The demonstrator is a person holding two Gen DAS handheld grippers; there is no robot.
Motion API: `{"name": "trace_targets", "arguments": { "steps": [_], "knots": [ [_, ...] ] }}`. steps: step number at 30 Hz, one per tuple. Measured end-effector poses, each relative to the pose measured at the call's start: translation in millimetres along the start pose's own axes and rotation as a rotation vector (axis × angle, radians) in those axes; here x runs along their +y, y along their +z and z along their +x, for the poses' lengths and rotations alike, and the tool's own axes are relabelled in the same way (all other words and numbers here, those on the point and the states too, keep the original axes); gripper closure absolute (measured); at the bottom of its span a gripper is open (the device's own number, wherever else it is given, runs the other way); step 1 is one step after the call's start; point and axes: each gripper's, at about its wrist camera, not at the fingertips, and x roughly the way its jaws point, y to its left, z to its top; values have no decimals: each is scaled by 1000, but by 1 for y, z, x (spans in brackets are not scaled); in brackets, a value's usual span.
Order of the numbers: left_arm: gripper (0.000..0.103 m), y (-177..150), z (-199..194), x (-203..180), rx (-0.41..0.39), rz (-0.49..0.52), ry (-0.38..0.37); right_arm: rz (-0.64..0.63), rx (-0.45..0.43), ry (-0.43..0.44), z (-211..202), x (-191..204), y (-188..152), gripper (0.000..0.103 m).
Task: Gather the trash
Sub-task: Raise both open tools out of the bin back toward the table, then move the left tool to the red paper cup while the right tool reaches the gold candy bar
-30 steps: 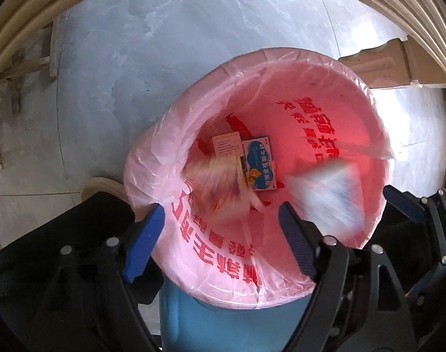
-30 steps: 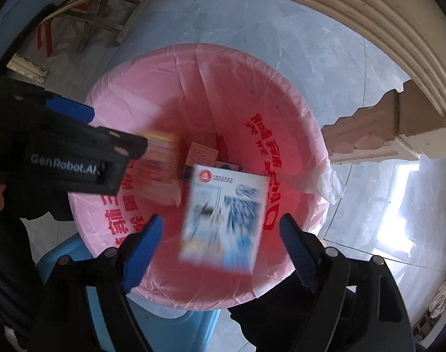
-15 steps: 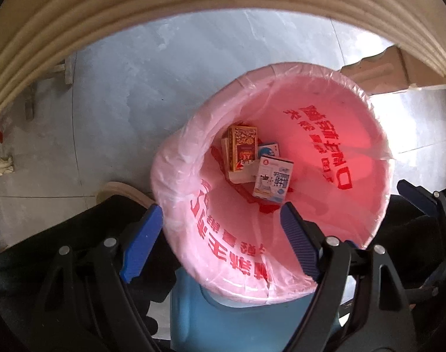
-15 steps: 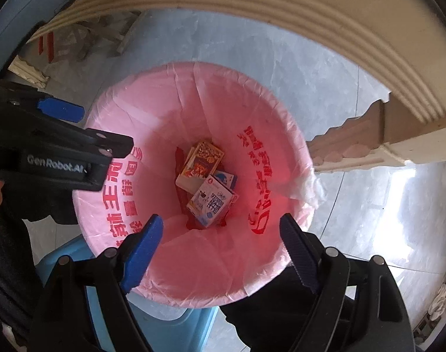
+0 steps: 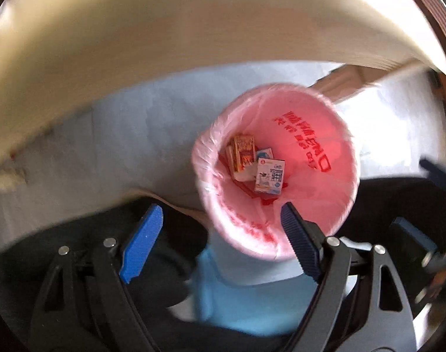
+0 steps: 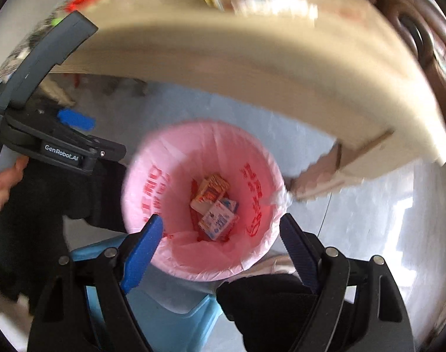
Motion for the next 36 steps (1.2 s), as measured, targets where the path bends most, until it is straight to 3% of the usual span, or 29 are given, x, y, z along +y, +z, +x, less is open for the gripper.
{"name": "trace_targets", "arguments": {
  "steps": [5, 7, 11, 15, 22, 30, 36],
  "knots": [
    [22, 4, -111, -4, -206, 254, 111, -125, -127, -6, -79, 5, 23, 22],
    [11, 10, -154, -6, -280, 344, 119, -173, -181, -22, -118, 5, 38, 16],
    [6, 34, -241, -15, -406, 515, 114, -223, -300, -13, -188, 0, 70, 8],
    [6, 68, -277, -26, -350, 525, 43, -307, -389, 25, -242, -7, 101, 8],
    [6, 134, -288, -26, -234, 358, -155, -447, -414, -31, -278, -19, 144, 8],
    [6, 198, -246, -23, -93, 243, -188, -519, -368, -51, -261, -27, 168, 8],
    [6, 224, -207, -13, -36, 190, -260, -537, -318, 4, -226, -36, 176, 8]
  ]
}}
